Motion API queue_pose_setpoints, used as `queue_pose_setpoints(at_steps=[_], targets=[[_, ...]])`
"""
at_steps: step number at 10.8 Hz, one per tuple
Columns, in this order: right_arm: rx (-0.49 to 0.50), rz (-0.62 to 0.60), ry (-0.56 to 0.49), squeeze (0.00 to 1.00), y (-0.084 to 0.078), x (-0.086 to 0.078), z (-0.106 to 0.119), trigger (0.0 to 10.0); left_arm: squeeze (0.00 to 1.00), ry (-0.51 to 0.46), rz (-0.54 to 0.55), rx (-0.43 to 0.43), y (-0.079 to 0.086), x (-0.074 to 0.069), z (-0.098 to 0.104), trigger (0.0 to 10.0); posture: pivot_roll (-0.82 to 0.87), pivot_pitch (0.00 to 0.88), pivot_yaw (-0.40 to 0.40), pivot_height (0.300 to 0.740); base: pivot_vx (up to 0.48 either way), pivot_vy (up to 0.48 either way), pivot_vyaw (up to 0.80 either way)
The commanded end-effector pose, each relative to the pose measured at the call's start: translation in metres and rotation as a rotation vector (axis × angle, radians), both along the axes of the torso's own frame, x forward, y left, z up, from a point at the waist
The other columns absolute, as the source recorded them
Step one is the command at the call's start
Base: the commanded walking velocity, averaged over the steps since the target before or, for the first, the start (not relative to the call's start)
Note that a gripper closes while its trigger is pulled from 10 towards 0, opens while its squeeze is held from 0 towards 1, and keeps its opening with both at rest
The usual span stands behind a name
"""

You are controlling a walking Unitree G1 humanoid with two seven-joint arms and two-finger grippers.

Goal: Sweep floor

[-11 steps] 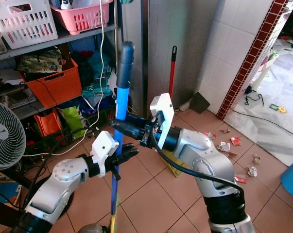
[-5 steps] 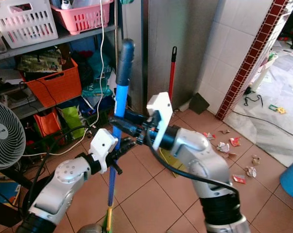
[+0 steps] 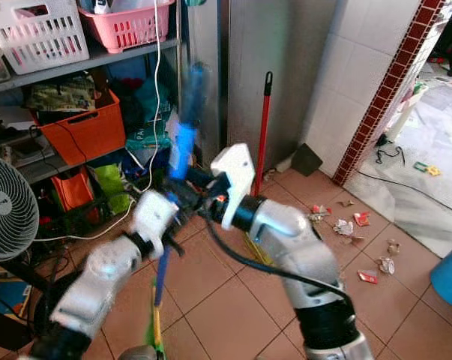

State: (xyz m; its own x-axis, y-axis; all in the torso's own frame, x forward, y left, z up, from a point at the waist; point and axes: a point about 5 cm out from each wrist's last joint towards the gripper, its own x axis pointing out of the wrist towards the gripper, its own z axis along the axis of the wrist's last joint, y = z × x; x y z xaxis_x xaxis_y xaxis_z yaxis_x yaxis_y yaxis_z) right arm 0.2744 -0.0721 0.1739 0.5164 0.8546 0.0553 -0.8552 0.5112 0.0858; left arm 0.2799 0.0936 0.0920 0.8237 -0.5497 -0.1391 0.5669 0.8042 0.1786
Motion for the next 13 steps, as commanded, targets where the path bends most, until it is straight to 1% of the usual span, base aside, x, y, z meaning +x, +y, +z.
queue_pose_setpoints(at_steps=[1,3,4,5,6,7,8,9,10,11,12,13], targets=[[-0.026,-0.034,-0.002,1.00,-0.001,0.002,-0.003,10.0,0.00,-0.081,0.040,0.034,0.006,0.009,0.012,0.0,-0.04,0.000,-0.007,0.740,0.000,0.000,0.00],[-0.060,-0.080,-0.006,1.00,-0.001,0.006,-0.004,10.0,0.00,-0.101,0.089,0.054,0.011,0.016,0.012,0.0,-0.04,0.000,-0.006,0.740,0.000,0.000,0.00],[-0.093,-0.095,0.004,1.00,0.000,0.005,-0.008,10.0,0.00,-0.143,0.174,0.096,0.022,0.025,0.012,0.0,-0.04,0.000,-0.009,0.740,0.000,0.000,0.00],[-0.093,-0.103,0.034,1.00,0.001,0.005,-0.010,10.0,0.00,-0.168,0.220,0.110,0.028,0.030,0.013,0.0,-0.04,0.000,-0.010,0.740,0.000,0.000,0.00],[-0.037,-0.125,0.090,1.00,0.000,0.005,-0.011,10.0,0.00,-0.202,0.283,0.131,0.035,0.037,0.015,0.0,-0.04,0.000,-0.011,0.740,0.000,0.000,0.00],[0.065,-0.221,0.178,1.00,-0.003,0.010,-0.010,10.0,0.00,-0.237,0.342,0.149,0.040,0.044,0.018,0.0,-0.05,0.000,-0.010,0.740,0.000,0.000,0.00],[0.126,-0.274,0.213,1.00,-0.004,0.012,-0.007,10.0,0.00,-0.245,0.360,0.139,0.039,0.047,0.018,0.0,-0.05,0.000,-0.007,0.740,0.000,0.000,0.00],[0.261,-0.348,0.276,1.00,-0.001,0.017,0.006,10.0,0.00,-0.263,0.388,0.114,0.031,0.052,0.018,0.0,-0.06,0.000,-0.003,0.740,0.000,0.000,0.00],[0.303,-0.371,0.293,1.00,0.001,0.020,0.015,10.0,0.00,-0.257,0.376,0.099,0.024,0.054,0.016,0.0,-0.06,0.000,-0.002,0.740,0.000,0.000,0.00],[0.352,-0.374,0.274,1.00,0.004,0.022,0.030,10.0,0.00,-0.246,0.362,0.088,0.017,0.055,0.015,0.0,-0.06,0.000,-0.001,0.740,0.000,0.000,0.00],[0.415,-0.343,0.235,1.00,0.009,0.023,0.050,10.0,0.00,-0.216,0.346,0.063,0.011,0.055,0.011,0.0,-0.07,0.000,-0.001,0.740,0.000,0.000,0.00],[0.431,-0.322,0.203,1.00,0.012,0.022,0.058,10.0,0.00,-0.205,0.345,0.061,0.009,0.055,0.009,0.0,-0.07,0.000,-0.001,0.740,0.000,0.000,0.00]])
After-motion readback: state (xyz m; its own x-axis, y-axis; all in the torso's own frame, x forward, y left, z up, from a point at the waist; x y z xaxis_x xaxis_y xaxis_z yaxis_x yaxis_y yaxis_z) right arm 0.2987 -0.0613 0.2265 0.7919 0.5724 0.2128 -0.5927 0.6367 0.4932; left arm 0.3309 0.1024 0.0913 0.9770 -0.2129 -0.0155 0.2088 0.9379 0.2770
